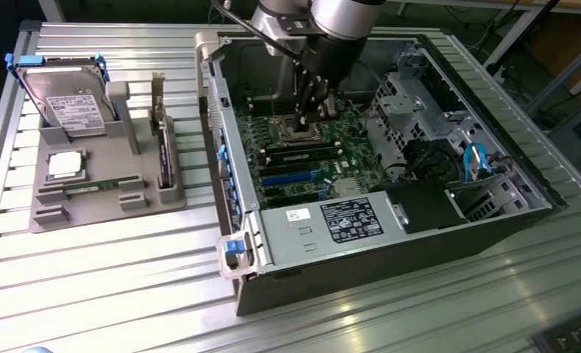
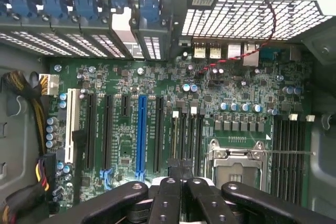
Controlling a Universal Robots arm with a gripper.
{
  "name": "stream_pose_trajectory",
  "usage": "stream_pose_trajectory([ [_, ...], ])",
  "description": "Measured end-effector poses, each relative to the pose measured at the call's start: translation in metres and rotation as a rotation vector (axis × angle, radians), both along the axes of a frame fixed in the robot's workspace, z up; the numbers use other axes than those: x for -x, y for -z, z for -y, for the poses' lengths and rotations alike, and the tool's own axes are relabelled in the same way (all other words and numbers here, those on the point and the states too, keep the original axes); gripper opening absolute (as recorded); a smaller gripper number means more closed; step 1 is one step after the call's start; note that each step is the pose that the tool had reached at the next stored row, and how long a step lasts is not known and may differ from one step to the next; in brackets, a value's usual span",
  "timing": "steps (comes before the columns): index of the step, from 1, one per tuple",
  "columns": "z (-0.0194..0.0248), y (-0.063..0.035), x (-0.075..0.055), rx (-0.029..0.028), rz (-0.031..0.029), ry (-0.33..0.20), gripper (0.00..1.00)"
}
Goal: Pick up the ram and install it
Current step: 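Press down the ram until it locks into place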
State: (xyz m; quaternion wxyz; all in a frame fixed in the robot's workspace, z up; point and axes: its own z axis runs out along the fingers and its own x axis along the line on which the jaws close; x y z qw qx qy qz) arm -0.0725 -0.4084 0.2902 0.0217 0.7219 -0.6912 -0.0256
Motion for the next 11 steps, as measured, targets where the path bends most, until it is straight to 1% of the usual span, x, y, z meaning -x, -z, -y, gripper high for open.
stream_pose_trajectory([
  [1,0.0,-0.0001,-0.002,0.0,-0.0004,0.0,0.11],
  [4,0.0,-0.0007,-0.016,-0.0001,-0.0036,0.0,0.11],
  [7,0.0,-0.0008,-0.024,-0.0001,-0.0054,0.0,0.11],
  [11,0.0,-0.0008,-0.027,-0.0007,-0.0055,0.0,0.11],
])
